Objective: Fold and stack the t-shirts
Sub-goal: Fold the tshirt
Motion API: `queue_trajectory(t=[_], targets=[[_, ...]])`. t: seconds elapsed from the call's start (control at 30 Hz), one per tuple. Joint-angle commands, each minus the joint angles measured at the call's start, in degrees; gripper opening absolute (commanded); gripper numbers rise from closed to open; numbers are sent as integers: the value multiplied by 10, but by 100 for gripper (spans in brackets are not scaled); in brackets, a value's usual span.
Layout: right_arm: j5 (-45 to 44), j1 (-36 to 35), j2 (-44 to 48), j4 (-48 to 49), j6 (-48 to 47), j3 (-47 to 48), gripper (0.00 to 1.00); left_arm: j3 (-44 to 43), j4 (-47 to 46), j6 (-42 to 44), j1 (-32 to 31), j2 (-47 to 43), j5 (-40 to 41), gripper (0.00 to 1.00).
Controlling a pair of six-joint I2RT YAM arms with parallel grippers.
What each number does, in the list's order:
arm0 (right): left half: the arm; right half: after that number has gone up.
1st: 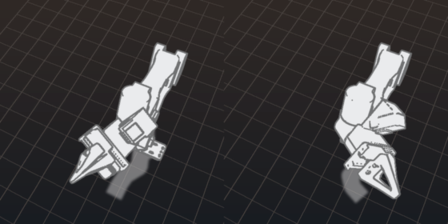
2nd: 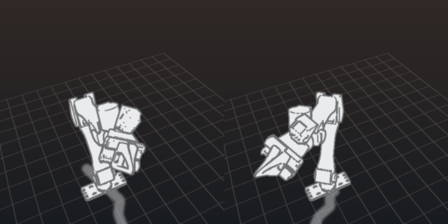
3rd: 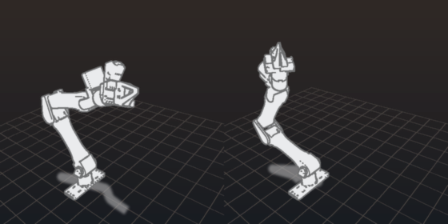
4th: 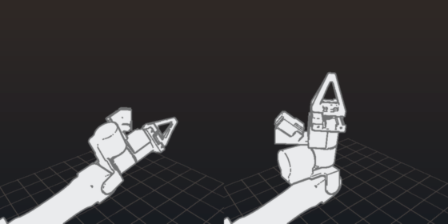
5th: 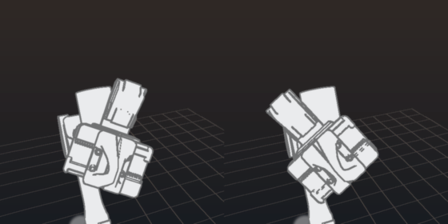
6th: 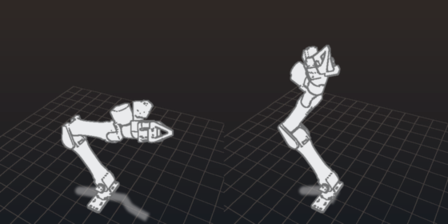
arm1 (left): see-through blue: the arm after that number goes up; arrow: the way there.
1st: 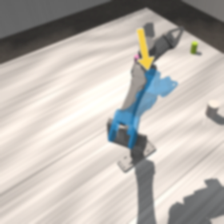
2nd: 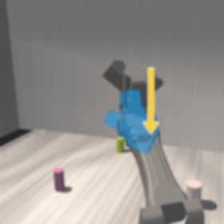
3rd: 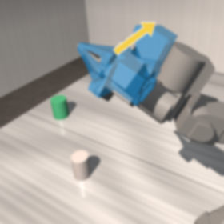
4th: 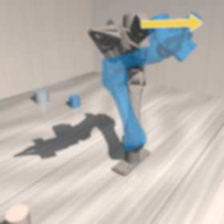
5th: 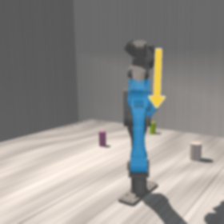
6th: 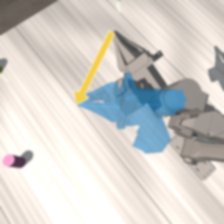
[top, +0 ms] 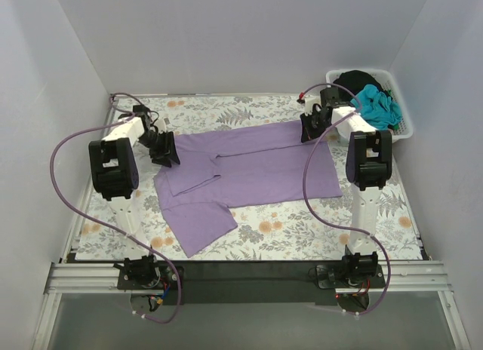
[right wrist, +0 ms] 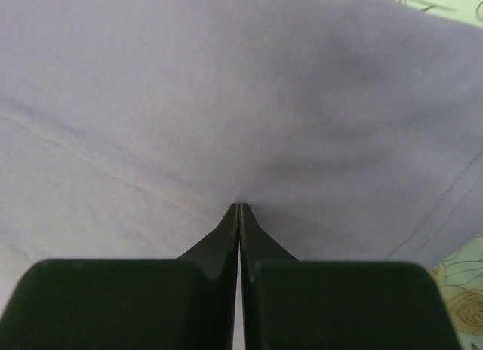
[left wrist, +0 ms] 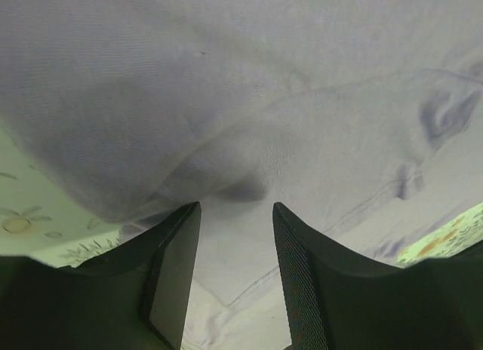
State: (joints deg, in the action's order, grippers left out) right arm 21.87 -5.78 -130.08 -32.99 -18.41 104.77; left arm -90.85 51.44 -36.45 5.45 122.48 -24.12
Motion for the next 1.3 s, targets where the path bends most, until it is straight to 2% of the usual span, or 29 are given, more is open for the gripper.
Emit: queue_trajectory(t=[0.0,0.2,0.37,0.47,0.53,0.6,0.67,0.7,0.77,0.8,0.9,0.97,1.0,1.07,1.1,1.13,1.2,1.27], targets=[[-10,-3,-8,-18,0,-4,1,-55,-16,16,15,84,78,43],[-40,-1,-28,-16,6,24,1,-237,38,26,26,196,69,43],[-44,-1,-61,-18,19,99,1,-245,22,27,29,172,69,46],[0,-1,-46,-20,31,107,1,-238,9,28,33,131,24,53],[62,-1,-6,-20,49,99,10,-252,16,39,34,99,-7,55],[105,-5,31,-19,51,81,25,-290,33,46,34,79,-42,59],[114,-7,84,-21,50,59,34,-321,49,52,34,50,-59,63],[117,-7,102,-21,46,50,46,-342,68,56,34,40,-68,64],[108,-8,156,-25,22,28,55,-342,86,75,35,-3,-93,69],[105,-7,174,-29,12,2,64,-331,102,87,35,-22,-101,70],[91,-8,238,-61,-40,-56,78,-247,138,155,36,-107,-135,70],[84,-10,276,-98,-65,-90,77,-153,146,211,39,-153,-137,70],[72,-12,290,-109,-99,-108,71,-122,152,231,41,-194,-138,68],[53,-25,335,-133,-129,-176,64,-26,160,275,48,-238,-138,67],[33,-29,352,-136,-151,-201,56,9,164,313,49,-275,-132,65],[23,-34,388,-137,-163,-256,52,37,164,330,49,-291,-115,60],[-10,-51,440,-135,-181,-307,45,115,161,364,51,-338,-98,54],[-44,-72,469,-132,-213,-373,43,158,160,394,50,-361,-82,49]])
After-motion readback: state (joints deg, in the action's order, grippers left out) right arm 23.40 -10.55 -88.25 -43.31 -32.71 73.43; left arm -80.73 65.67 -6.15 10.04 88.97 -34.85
